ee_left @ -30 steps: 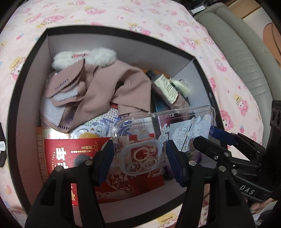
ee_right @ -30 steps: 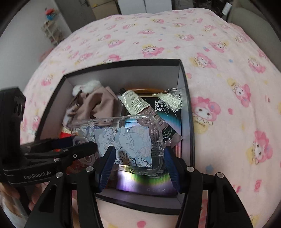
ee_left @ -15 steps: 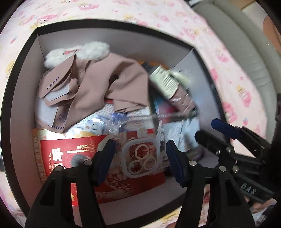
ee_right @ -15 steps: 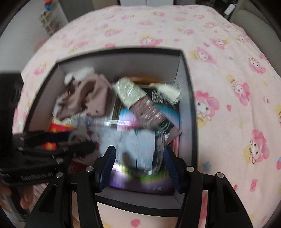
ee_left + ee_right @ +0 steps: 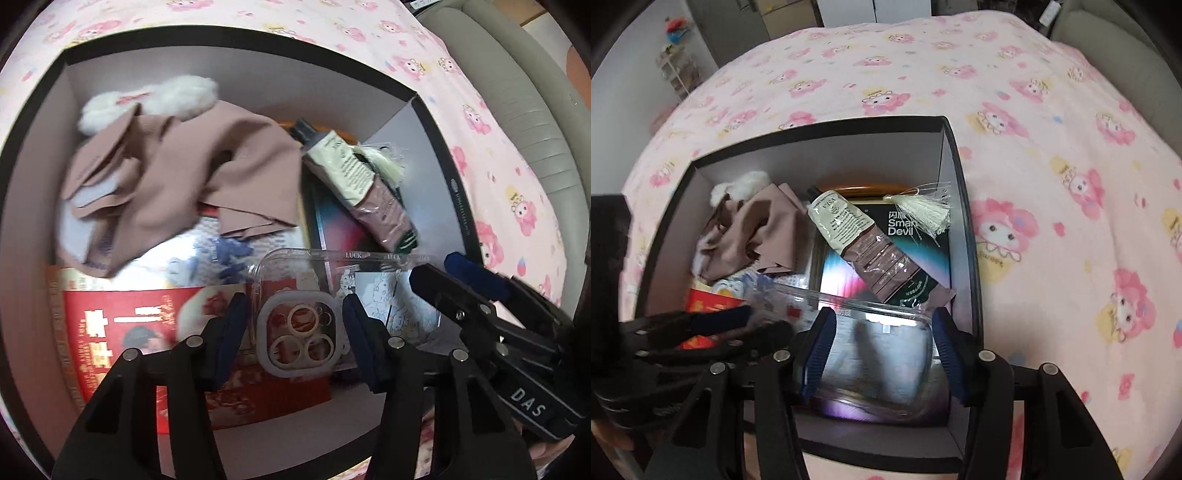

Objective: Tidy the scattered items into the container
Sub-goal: 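Lower the phone case onto the red card and open the left gripper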

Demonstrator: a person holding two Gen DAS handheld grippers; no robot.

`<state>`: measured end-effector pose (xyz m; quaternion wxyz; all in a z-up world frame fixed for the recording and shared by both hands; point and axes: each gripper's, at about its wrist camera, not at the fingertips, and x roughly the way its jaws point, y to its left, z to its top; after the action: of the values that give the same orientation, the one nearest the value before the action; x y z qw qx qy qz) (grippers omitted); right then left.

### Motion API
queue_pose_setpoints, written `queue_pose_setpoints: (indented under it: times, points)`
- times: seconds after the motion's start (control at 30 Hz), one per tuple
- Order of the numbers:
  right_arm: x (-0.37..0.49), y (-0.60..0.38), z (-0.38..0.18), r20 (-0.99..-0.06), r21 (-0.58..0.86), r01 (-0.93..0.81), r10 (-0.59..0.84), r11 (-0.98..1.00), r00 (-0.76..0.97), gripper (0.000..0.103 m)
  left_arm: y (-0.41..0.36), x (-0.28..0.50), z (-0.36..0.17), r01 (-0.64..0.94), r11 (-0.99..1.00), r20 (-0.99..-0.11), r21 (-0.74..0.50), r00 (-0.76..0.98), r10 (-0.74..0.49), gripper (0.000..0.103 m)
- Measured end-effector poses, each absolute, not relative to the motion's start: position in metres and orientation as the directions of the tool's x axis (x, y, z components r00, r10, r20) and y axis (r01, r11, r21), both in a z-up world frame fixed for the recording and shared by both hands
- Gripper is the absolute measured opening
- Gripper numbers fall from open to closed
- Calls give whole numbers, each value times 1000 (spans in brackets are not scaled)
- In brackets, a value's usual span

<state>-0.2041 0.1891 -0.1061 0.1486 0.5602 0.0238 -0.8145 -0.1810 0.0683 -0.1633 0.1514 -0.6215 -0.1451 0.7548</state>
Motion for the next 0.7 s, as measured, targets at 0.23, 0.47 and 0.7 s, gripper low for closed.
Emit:
queue_pose_setpoints:
  times: [0.23, 0.47, 0.7]
  points:
    - [-201, 195, -100, -902, 163, 246, -245, -956, -354, 46, 70, -182, -161, -76, -902, -882, -424, -190, 431, 56]
    - [-208, 186, -94, -879, 146, 278, -253, -949, -405, 46, 53, -186, -156, -23, -879, -849, -476, -249, 466, 55]
    - [-230, 179, -110, -907, 136, 294, -238, -946, -348, 47, 66, -215, -165, -39, -915, -883, -400, -250, 397, 39]
